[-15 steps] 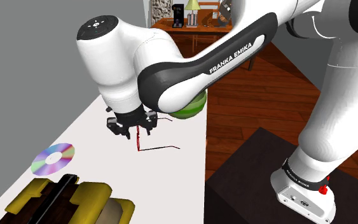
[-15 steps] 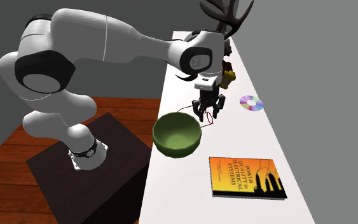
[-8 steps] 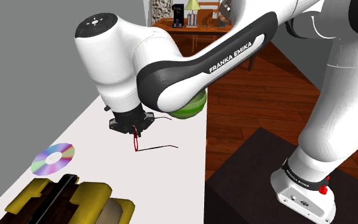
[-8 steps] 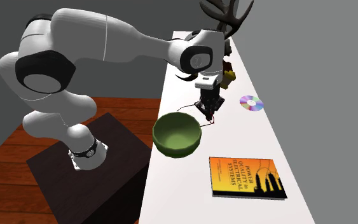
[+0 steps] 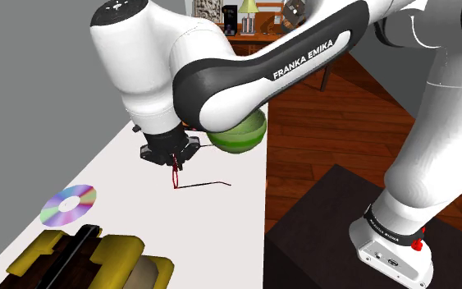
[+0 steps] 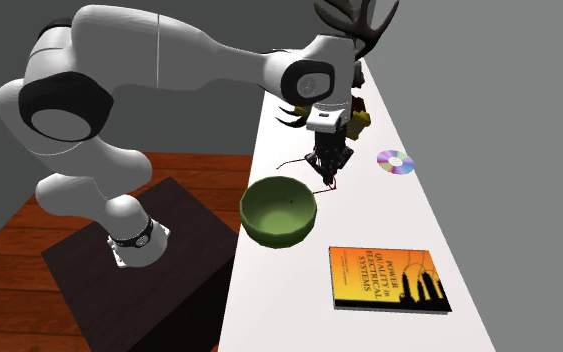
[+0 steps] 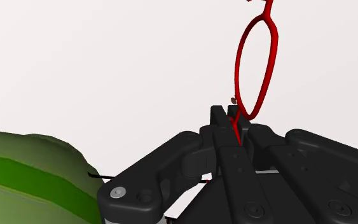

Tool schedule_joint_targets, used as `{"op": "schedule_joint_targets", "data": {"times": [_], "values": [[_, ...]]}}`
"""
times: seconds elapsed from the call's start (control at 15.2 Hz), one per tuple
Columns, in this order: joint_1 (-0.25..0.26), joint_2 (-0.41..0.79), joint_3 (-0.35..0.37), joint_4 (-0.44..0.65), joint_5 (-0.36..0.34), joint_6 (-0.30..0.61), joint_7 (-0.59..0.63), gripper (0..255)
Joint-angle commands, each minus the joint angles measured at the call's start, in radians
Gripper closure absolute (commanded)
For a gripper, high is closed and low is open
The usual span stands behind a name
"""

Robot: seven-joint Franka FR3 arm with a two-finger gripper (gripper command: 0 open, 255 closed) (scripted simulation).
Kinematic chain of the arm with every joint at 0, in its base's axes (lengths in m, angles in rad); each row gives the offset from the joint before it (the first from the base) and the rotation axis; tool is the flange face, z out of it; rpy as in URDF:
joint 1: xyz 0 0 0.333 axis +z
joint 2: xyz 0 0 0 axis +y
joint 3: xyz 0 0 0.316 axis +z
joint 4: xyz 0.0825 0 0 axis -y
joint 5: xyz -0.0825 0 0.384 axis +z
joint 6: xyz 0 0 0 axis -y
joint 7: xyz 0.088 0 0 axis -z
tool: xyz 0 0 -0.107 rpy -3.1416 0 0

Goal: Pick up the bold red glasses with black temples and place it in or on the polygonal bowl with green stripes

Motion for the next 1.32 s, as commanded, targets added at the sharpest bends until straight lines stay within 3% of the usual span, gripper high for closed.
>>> {"op": "schedule_joint_targets", "data": {"times": [0.0, 0.66, 1.25], "values": [[0.001, -0.005, 0.005, 0.025, 0.009, -0.025, -0.009, 255], [0.0, -0.03, 0.025, 0.14, 0.046, -0.141, -0.057, 255], [0.041, -0.02, 0.018, 0.272, 0.043, -0.262, -0.081, 255]]}}
